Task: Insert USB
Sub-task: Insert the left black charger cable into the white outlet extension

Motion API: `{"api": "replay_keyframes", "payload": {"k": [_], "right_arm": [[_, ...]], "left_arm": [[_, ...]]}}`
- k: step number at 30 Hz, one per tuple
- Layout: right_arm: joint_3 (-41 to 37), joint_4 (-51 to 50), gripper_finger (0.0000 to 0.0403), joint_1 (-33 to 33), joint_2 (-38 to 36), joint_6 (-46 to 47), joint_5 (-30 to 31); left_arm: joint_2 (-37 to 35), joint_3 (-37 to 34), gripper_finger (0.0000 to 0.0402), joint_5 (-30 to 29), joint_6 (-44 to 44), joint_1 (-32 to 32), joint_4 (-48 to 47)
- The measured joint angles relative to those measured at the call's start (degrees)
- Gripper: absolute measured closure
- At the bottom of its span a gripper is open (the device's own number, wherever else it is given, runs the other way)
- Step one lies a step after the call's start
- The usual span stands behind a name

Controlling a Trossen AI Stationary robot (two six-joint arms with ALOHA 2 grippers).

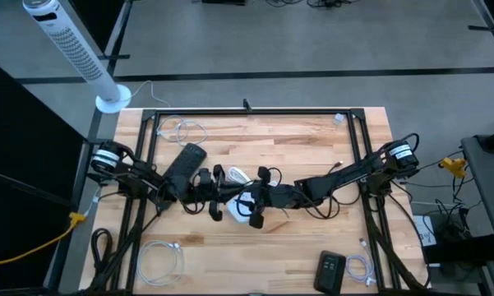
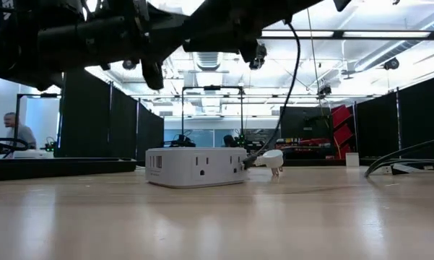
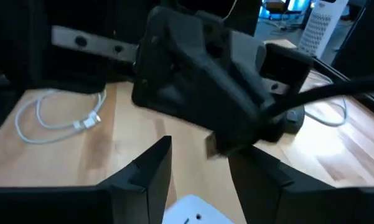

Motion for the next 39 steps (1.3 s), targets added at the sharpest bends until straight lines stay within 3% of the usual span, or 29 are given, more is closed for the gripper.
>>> {"api": "replay_keyframes", "payload": {"k": [6, 12, 22, 39], "right_arm": [[0.02, 1.3, 0.0289, 0.0, 0.0, 1.86, 0.0], [0.02, 1.25, 0.0388, 0.02, 0.0, 2.75, -0.31], [0.15, -6.55, 0.0397, 0.06, -3.47, 4.76, -0.48], [-0.04, -13.93, 0.0399, 0.04, -6.94, 3.83, -0.33]], "left_arm": [[0.0, 1.05, 0.0382, 0.2, 1.46, -1.04, 0.02], [-0.13, 0.93, 0.0382, 0.55, 1.95, -1.05, 0.02], [-3.51, -1.03, 0.0382, 1.57, 4.38, -1.09, -1.79], [-9.65, -1.27, 0.0382, 1.24, 5.95, -1.11, -17.85]]}}
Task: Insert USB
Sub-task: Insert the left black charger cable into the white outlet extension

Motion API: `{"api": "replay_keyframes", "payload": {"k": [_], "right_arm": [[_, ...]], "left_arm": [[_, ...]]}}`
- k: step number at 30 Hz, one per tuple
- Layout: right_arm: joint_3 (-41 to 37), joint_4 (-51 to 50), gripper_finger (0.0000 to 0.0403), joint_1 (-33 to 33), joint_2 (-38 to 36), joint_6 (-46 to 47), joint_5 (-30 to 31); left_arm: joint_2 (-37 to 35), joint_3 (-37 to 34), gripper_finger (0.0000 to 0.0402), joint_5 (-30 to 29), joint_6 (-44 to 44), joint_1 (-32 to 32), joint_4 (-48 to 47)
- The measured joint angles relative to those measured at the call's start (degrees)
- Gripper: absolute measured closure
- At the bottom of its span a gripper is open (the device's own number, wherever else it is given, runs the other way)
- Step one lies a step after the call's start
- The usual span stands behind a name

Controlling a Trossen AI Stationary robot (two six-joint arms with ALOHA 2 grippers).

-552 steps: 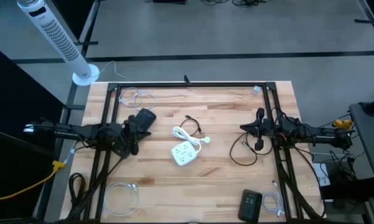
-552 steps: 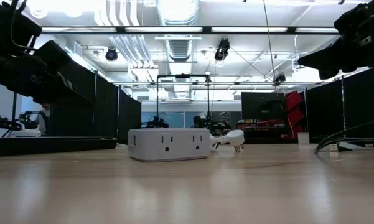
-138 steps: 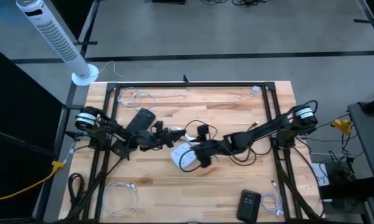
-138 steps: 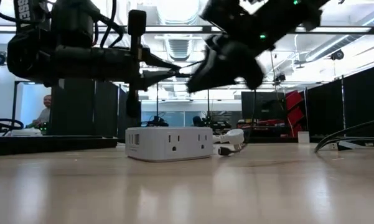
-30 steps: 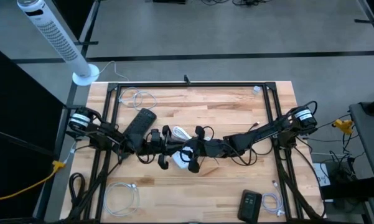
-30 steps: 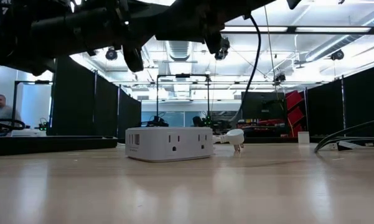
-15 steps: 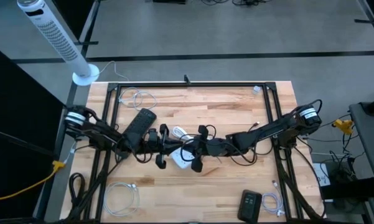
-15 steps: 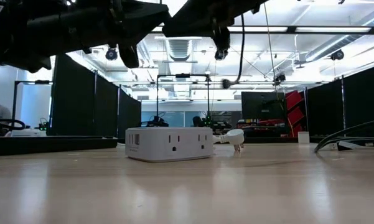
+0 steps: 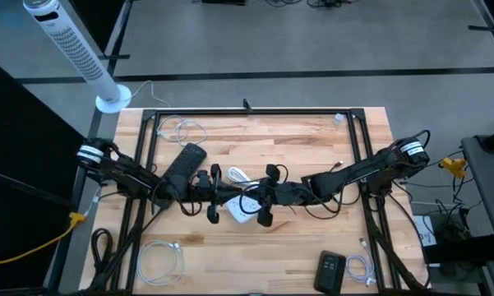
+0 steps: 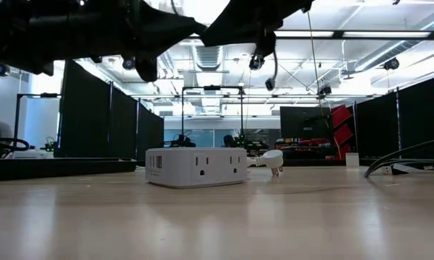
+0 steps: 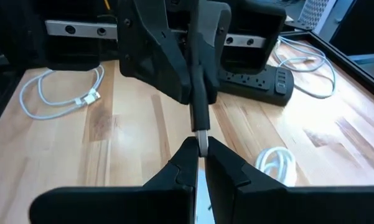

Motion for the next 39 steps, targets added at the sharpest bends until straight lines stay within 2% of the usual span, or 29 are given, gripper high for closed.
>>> {"api": "replay_keyframes", "payload": {"k": [4, 6, 13, 17, 20, 26, 35, 39], "right_arm": [[-0.02, -0.73, 0.0399, 0.0, -0.55, -0.26, 0.16], [-0.02, 0.11, 0.04, 0.02, -0.64, -0.24, 0.8], [0.09, -0.68, 0.04, -0.02, -0.84, -0.05, 0.86], [0.11, -1.42, 0.04, -0.06, -0.9, -0.08, 0.77], [0.09, -3.9, 0.04, -0.09, -0.84, -0.19, 0.65], [0.09, -9.83, 0.04, -0.04, -0.79, -0.2, 0.38], [0.09, -12.39, 0.04, -0.04, 0.18, -0.42, 0.4], [0.09, -12.68, 0.04, -0.04, 1.25, -0.46, 0.38]], "left_arm": [[-1.12, -0.06, 0.0386, -0.26, -0.7, -0.04, -4.88], [-1.34, -0.13, 0.04, 0.0, -1.06, -0.07, -7.39], [-1.22, -0.26, 0.0396, 0.35, -2.6, -0.13, -12.62], [-1.32, -0.31, 0.0398, 0.22, -3.11, -0.73, -12.14], [-1.96, -0.31, 0.0399, 2.5, -2.58, -1.37, -12.52], [-3.69, 0.05, 0.04, 6.25, 3.52, -3.76, -12.83], [-1.15, 9.69, 0.0401, 2.87, 9.23, -4.87, -24.71], [-0.08, 14.09, 0.0401, -1.74, 12.28, -4.92, -30.14]]}}
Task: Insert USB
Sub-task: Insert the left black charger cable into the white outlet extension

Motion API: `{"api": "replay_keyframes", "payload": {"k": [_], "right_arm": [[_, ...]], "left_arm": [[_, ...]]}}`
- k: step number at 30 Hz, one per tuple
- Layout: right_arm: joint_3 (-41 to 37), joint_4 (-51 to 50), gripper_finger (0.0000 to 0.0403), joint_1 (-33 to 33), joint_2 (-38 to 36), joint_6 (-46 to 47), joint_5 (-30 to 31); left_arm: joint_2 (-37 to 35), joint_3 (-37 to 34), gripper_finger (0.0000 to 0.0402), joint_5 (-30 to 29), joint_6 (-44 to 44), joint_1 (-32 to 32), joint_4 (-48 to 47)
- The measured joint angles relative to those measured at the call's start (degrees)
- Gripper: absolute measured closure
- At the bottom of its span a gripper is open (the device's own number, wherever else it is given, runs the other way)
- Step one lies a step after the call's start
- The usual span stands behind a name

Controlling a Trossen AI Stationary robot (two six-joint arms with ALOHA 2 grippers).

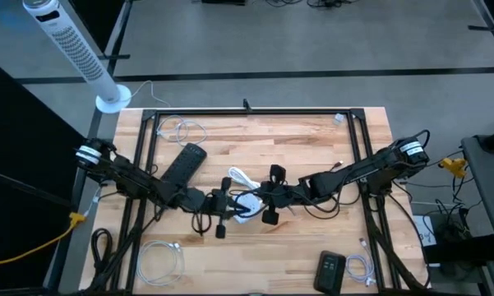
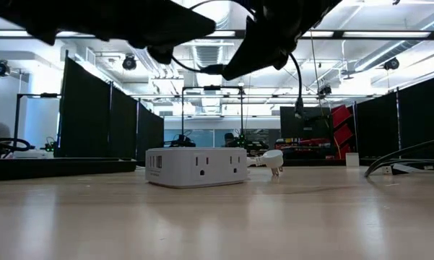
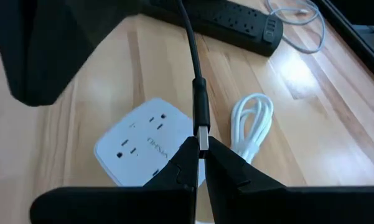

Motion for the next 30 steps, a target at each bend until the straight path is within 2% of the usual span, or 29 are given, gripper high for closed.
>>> {"api": "replay_keyframes", "payload": {"k": [3, 11, 15, 21, 25, 30], "right_arm": [[0.0, -0.02, 0.04, 0.0, 0.51, 0.01, -0.02], [-0.02, -0.09, 0.04, 0.32, 0.71, -1.47, -0.73], [-0.02, -0.02, 0.04, 0.48, 0.71, -2.29, -3.17], [-0.02, -0.9, 0.0401, 0.79, 0.71, -2.62, -4.18], [-0.02, -1.75, 0.04, 0.77, 0.71, -3.59, -6.2], [-0.04, -1.75, 0.0401, 0.77, 0.75, -4.41, -6.3]], "left_arm": [[0.02, 1.85, 0.0401, -3.6, 1.95, 0.06, -2.46], [0.02, 2.65, 0.0401, -5.22, 4.16, 1.12, -9.31], [-0.03, 1.98, 0.0392, -9.35, 6.1, 1.11, -10.41], [-0.33, 1.93, 0.0336, -8.78, 9.1, 0.98, -10.33], [-0.02, 1.93, 0.0291, -5.54, 9.04, 0.96, -11.44], [0.6, 1.88, 0.0245, -5.4, 7.39, 0.99, -12.02]]}}
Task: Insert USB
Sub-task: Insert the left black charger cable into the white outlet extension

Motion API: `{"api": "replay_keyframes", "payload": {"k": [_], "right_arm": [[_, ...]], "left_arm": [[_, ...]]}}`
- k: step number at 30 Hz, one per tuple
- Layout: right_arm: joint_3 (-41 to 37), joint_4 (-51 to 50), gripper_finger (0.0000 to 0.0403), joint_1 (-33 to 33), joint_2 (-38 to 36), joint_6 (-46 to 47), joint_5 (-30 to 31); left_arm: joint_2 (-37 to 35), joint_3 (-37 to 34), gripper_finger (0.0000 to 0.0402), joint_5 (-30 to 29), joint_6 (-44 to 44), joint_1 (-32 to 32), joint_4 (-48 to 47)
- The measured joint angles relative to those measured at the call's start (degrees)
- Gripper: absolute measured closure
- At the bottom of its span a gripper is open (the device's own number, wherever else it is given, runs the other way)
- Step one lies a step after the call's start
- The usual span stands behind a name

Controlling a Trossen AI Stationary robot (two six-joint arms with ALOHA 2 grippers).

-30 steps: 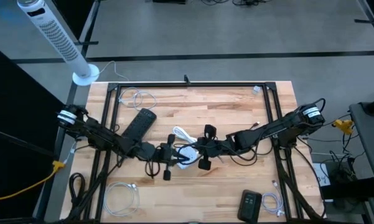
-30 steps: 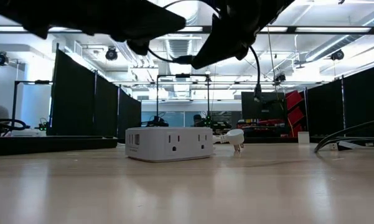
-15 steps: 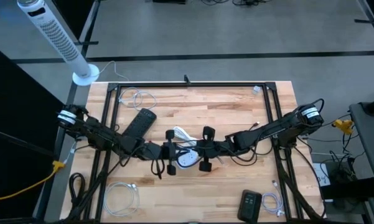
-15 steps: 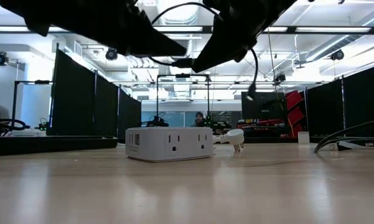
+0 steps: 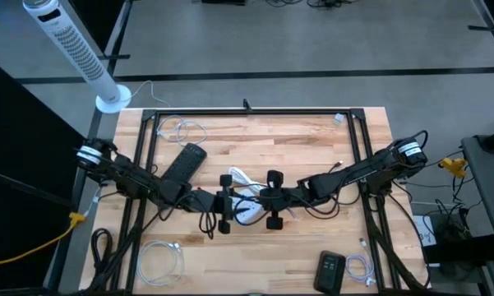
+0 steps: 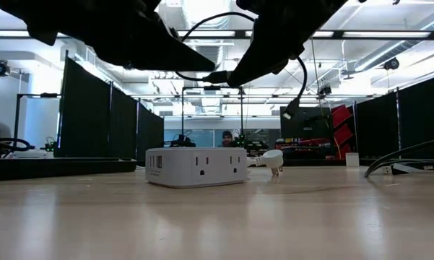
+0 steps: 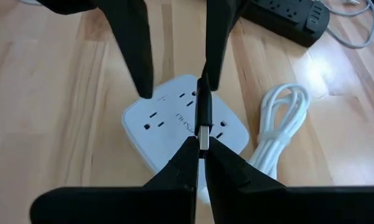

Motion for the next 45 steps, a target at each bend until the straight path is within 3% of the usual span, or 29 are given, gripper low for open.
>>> {"api": "replay_keyframes", "payload": {"k": [7, 15, 25, 34, 41, 45], "right_arm": [[0.0, 0.12, 0.0401, 0.0, 0.0, -0.45, -2.66], [0.0, 0.22, 0.0401, 0.26, 0.07, -2.47, -4.74], [0.0, 0.38, 0.0401, 0.28, 0.07, -2.19, -4.82], [0.0, 0.33, 0.0401, 0.27, 0.07, -2.16, -4.62], [0.0, 0.39, 0.0394, 0.34, 0.07, -1.47, -4.47], [0.0, 0.35, 0.036, 0.39, -0.02, 0.7, -4.21]], "left_arm": [[1.54, -0.02, 0.0212, 0.03, -4.04, 0.11, 3.43], [5.63, -0.02, 0.0222, 0.08, -7.46, 0.13, 5.78], [6.22, -0.02, 0.0268, 0.03, -8.02, 0.15, 9.17], [6.22, -0.02, 0.0383, 0.11, -8.01, 0.14, 9.45], [6.13, 0.01, 0.0382, 0.08, -9.44, 0.15, 8.46], [5.16, 0.06, 0.0382, -0.23, -12.62, -0.12, 2.93]]}}
